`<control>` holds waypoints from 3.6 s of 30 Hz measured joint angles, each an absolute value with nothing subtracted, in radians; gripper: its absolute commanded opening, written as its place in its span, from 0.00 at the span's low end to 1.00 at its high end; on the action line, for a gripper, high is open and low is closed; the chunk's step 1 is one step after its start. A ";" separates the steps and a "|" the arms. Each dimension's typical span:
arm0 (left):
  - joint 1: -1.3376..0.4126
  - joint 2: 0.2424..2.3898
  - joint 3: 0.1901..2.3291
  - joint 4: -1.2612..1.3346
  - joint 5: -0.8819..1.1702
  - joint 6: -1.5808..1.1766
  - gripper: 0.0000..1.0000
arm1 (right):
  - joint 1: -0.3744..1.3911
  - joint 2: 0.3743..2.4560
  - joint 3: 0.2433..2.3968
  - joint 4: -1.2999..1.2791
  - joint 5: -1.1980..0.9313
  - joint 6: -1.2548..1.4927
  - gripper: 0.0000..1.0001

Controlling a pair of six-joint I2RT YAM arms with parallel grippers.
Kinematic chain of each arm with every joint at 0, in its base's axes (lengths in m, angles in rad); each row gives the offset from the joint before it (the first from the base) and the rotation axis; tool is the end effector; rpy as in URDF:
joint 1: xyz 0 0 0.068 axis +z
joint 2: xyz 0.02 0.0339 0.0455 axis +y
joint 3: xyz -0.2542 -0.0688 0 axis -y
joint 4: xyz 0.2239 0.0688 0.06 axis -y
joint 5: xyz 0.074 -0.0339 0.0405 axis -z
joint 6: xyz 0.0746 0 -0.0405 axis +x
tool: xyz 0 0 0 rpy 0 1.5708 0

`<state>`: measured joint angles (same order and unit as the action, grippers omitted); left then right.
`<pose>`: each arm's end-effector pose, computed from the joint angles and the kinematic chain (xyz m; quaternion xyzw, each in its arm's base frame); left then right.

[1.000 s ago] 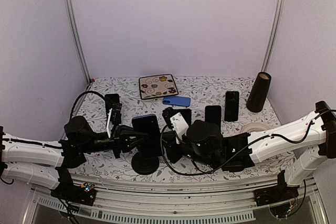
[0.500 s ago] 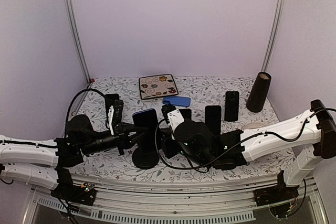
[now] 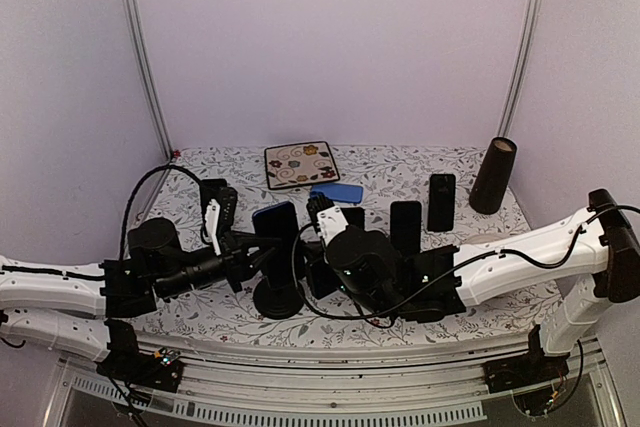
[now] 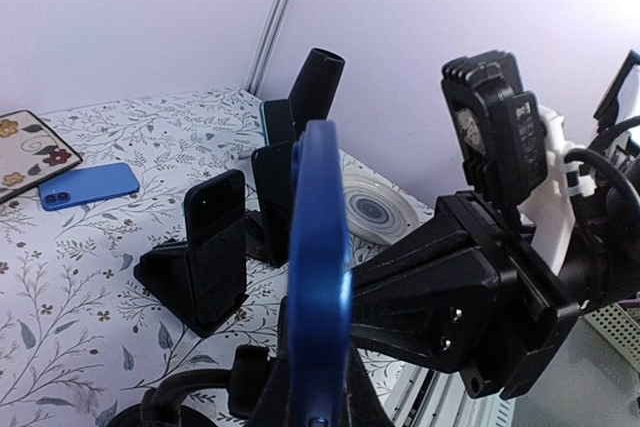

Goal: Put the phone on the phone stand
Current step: Install the phone onto the phone stand, then place the phone stand with the phone at the center of the board.

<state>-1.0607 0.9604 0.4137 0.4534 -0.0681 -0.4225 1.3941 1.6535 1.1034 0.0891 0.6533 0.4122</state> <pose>0.1238 -0.2109 0.2428 0.2100 0.7088 -0.4360 0.5132 0.1119 0.3686 0.2417 -0.2304 0.7896 0.2230 0.5231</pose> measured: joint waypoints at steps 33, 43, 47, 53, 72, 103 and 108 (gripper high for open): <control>-1.074 0.962 0.437 0.387 -0.078 -0.411 0.00 | 1.373 1.637 1.159 -0.056 0.544 0.424 0.24; -1.075 0.963 0.437 0.379 -0.053 -0.396 0.00 | 1.349 1.600 1.159 -0.117 0.458 0.422 0.26; -1.076 0.966 0.437 0.378 -0.046 -0.386 0.00 | 1.328 1.588 1.159 -0.139 0.391 0.422 0.27; -1.076 0.967 0.439 0.375 -0.041 -0.370 0.00 | 1.299 1.583 1.190 -0.203 0.311 0.422 0.31; -1.079 0.987 0.459 0.361 -0.027 -0.341 0.00 | 1.253 1.581 1.254 -0.344 0.189 0.383 0.40; -1.067 0.961 0.431 0.386 -0.137 -0.253 0.00 | 1.297 1.336 1.083 -0.042 0.014 0.287 0.48; -0.978 0.957 0.413 0.425 -0.050 -0.165 0.00 | 1.279 1.304 1.025 -0.013 0.047 0.306 0.49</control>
<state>-0.9779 0.9569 0.4129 0.4248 -0.0502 -0.1654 1.2785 1.3041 1.0252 -0.0132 0.0467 0.3058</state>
